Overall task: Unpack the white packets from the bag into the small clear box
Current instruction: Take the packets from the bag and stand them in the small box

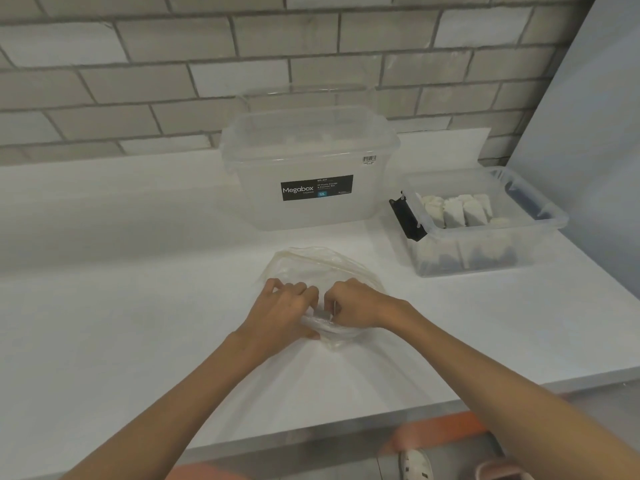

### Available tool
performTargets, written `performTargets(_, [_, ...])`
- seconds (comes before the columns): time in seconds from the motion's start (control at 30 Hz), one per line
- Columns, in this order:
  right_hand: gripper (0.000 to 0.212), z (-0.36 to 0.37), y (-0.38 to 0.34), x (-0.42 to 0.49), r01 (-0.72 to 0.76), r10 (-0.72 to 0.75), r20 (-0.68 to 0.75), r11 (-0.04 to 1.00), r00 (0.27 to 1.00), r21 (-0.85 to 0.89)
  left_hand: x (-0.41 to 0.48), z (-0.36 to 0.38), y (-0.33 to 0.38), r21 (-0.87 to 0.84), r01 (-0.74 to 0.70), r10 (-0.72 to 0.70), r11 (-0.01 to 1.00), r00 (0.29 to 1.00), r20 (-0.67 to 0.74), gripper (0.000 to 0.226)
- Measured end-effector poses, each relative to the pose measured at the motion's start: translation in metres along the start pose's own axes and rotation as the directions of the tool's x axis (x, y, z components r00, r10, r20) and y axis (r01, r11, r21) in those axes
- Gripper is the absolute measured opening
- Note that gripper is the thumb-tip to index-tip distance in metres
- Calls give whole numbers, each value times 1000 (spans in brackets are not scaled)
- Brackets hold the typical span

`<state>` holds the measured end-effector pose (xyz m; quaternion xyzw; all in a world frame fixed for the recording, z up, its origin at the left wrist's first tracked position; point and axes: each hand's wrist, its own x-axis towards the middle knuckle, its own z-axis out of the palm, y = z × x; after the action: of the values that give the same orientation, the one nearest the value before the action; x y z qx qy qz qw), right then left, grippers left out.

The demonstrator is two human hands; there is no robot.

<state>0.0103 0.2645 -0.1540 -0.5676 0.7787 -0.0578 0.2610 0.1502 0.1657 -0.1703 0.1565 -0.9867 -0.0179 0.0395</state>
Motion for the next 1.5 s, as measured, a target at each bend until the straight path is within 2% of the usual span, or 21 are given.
performTargets(0.13, [15, -2, 3, -1, -25, 22, -85, 999, 996, -37, -2, -3, 1, -26, -6, 7, 1000, 998, 64, 52])
performTargets(0.23, [14, -7, 3, -3, -30, 21, -193, 999, 981, -43, -2, -12, 0, -151, -7, 24, 989, 993, 112, 59])
performTargets(0.33, [10, -16, 5, -6, -17, 19, -285, 1000, 958, 11, -2, -28, 1, -310, -6, 36, 951, 995, 91, 53])
performTargets(0.43, [10, -29, 8, -10, 27, 16, -339, 992, 941, 121, 2, -41, -1, -389, 59, -32, 920, 997, 75, 40])
performTargets(0.57, [13, -49, 8, -19, 73, 65, -426, 952, 902, 299, 15, -50, -9, -550, 139, -85, 824, 989, 122, 45])
performTargets(0.63, [13, -55, 9, -25, 106, 113, -440, 890, 891, 443, 21, -56, -8, -547, 151, -82, 823, 986, 149, 48])
performTargets(0.73, [14, -60, 12, -33, 134, 179, -430, 787, 885, 603, 31, -59, -6, -485, 153, -86, 861, 984, 158, 36])
performTargets(0.8, [15, -63, 16, -38, 133, 212, -415, 739, 885, 661, 38, -59, -7, -500, 165, -98, 850, 983, 157, 30])
performTargets(0.87, [15, -68, 21, -42, 140, 220, -412, 717, 884, 683, 43, -65, -4, -598, 189, -125, 779, 981, 147, 29])
performTargets(0.93, [14, -74, 25, -45, 155, 213, -412, 701, 886, 697, 47, -76, 3, -725, 191, -136, 662, 982, 134, 38])
performTargets(1.03, [13, -84, 27, -49, 169, 187, -400, 691, 897, 703, 54, -89, 15, -846, 135, -130, 515, 988, 79, 36])
performTargets(1.17, [10, -97, 28, -54, 171, 134, -365, 703, 921, 690, 67, -101, 23, -878, 96, -187, 469, 982, 7, 42])
performTargets(1.27, [10, -107, 31, -60, 193, 114, -373, 697, 921, 691, 75, -110, 28, -875, 72, -162, 479, 987, -8, 24])
performTargets(1.33, [17, -114, 35, -65, 224, 129, -400, 657, 907, 720, 80, -113, 31, -903, 80, -174, 423, 985, 6, 18])
performTargets(1.4, [21, -120, 41, -69, 250, 151, -416, 603, 897, 758, 85, -114, 34, -952, 105, -202, 288, 978, 47, 21])
performTargets(1.5, [22, -127, 53, -72, 267, 168, -421, 558, 891, 786, 95, -116, 43, -993, 119, -221, 14, 969, 113, 22])
